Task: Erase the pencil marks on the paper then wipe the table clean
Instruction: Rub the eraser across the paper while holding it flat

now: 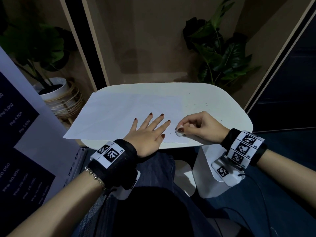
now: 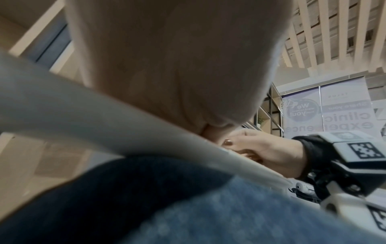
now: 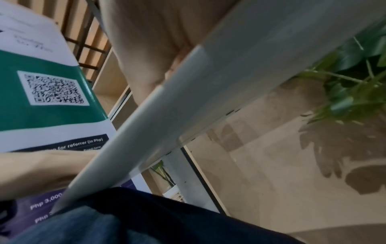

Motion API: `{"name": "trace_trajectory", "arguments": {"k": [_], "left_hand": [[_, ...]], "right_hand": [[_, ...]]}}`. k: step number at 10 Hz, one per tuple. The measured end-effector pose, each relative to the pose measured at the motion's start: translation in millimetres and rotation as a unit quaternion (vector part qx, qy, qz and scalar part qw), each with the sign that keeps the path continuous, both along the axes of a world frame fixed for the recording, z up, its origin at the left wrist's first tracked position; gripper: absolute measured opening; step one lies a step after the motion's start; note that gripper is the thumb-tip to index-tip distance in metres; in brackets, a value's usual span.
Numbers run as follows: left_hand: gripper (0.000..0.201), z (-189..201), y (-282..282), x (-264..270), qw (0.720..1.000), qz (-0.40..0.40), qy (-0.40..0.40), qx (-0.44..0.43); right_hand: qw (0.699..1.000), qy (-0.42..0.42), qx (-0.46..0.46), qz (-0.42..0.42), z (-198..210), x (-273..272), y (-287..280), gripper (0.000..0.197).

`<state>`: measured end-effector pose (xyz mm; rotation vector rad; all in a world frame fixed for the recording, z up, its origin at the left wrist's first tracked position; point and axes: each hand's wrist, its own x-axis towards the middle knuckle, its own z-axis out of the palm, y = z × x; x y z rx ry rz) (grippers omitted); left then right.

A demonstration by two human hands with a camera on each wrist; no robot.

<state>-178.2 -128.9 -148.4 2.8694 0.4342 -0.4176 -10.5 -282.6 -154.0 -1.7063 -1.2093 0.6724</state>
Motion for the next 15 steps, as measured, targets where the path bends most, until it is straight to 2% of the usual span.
{"name": "trace_trajectory", "arguments": {"k": [1, 2, 3, 4, 5, 6, 7, 8, 9, 10, 12, 13, 14, 15], "left_hand": [[0.052, 0.4, -0.8, -0.7, 1.0, 0.0, -0.001, 0.001], [0.052, 0.7, 0.0, -0.2, 1.0, -0.001, 0.001, 0.002], [0.052, -0.1, -0.3, 0.2, 1.0, 0.0, 0.0, 0.001], [0.052, 0.1, -0.3, 0.1, 1.0, 0.0, 0.0, 0.001], [0.052, -0.6, -0.2, 0.8, 1.0, 0.001, 0.0, 0.004], [0.052, -1.5, 0.0, 0.7, 1.0, 0.001, -0.001, 0.002], [0.052, -1.3, 0.2, 0.0, 1.0, 0.0, -0.001, 0.002], [0.052, -0.7, -0.2, 0.0, 1.0, 0.0, 0.0, 0.003], [0.052, -1.0, -0.3, 0.0, 1.0, 0.0, 0.002, 0.003], [0.052, -0.9, -0.2, -0.2, 1.0, 0.0, 0.001, 0.004], [0.052, -1.3, -0.6, -0.1, 1.0, 0.003, 0.0, 0.003], [0.052, -1.2, -0.7, 0.2, 1.0, 0.003, -0.001, 0.003], [0.052, -0.7, -1.3, -0.1, 1.0, 0.003, -0.001, 0.004], [0.052, 0.0, -1.9, 0.0, 1.0, 0.004, -0.002, 0.004]], "right_hand": [[0.999, 0.013, -0.035, 0.039, 4.9, 2.3, -1.9, 0.01], [0.999, 0.033, 0.033, -0.025, 1.8, -5.9, 1.5, 0.012], [0.999, -0.003, -0.02, 0.03, 3.3, -2.9, -0.5, 0.011], [0.999, -0.002, -0.027, 0.026, 3.5, -2.3, 0.7, 0.012], [0.999, -0.009, 0.024, -0.03, -3.1, -5.6, 4.5, 0.01], [0.998, -0.031, -0.034, 0.042, 1.8, -1.7, 1.3, 0.01], [1.0, 0.01, 0.001, 0.002, -0.1, -3.3, 2.9, 0.01], [0.999, 0.004, 0.034, -0.02, -4.6, -6.2, 4.5, 0.011], [0.998, -0.036, -0.03, 0.041, -2.7, 0.8, 1.4, 0.01], [1.0, 0.009, 0.028, -0.012, -5.8, -3.2, 3.3, 0.01], [0.999, -0.039, -0.004, 0.019, -7.3, -0.9, 2.9, 0.012], [0.998, 0.005, 0.051, -0.026, -8.4, -6.8, 5.4, 0.011], [0.998, -0.062, -0.007, 0.031, -7.0, -2.7, 3.1, 0.01], [0.999, -0.042, -0.001, 0.009, -7.5, -0.1, 3.6, 0.01]]}}
